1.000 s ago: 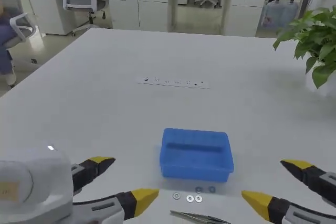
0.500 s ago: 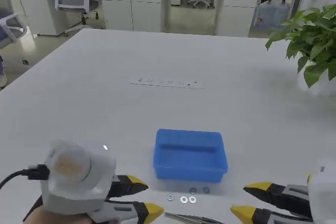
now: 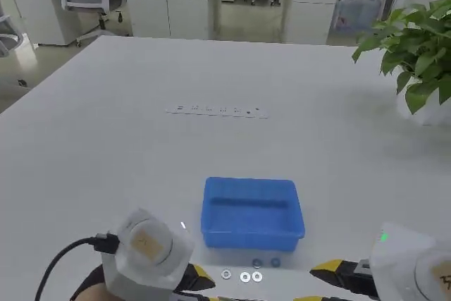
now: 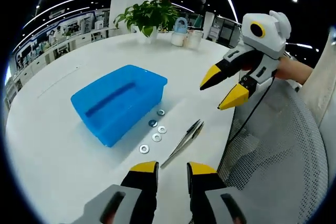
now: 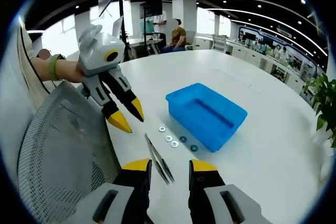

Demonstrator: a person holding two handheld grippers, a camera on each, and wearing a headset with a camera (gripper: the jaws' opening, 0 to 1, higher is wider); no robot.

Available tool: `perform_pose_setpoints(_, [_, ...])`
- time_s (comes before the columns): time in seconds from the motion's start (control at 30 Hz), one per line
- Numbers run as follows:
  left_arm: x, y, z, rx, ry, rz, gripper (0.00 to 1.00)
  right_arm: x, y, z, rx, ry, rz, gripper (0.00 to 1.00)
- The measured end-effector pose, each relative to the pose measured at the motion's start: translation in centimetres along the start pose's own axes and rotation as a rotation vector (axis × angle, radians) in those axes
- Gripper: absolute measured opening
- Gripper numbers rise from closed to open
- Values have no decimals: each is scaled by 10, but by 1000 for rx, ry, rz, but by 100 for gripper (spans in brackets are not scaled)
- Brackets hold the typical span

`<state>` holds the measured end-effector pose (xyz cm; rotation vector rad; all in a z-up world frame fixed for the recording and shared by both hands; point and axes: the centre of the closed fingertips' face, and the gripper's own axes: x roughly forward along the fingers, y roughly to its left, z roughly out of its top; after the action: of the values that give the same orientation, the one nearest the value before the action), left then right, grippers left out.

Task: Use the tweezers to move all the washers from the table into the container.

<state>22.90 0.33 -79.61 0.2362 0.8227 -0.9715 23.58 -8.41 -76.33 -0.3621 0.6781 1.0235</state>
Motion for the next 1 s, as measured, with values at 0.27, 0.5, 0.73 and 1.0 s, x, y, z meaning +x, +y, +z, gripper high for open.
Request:
perform_pose_setpoints(0.27, [18, 6, -10, 52, 73, -9, 17, 15, 9, -20, -16, 116, 56, 26])
perform_pose_setpoints(0.5, [26, 9, -16, 174, 117, 3, 14, 24, 9, -22, -11, 117, 63, 27])
perform_pose_setpoints(0.73, [30, 6, -11, 270, 109, -12, 2, 25, 5, -24, -11, 123, 56, 29])
perform_pose_setpoints(1.0, [25, -7, -11, 370, 106, -65, 0, 27, 0, -23, -42, 115, 46, 33])
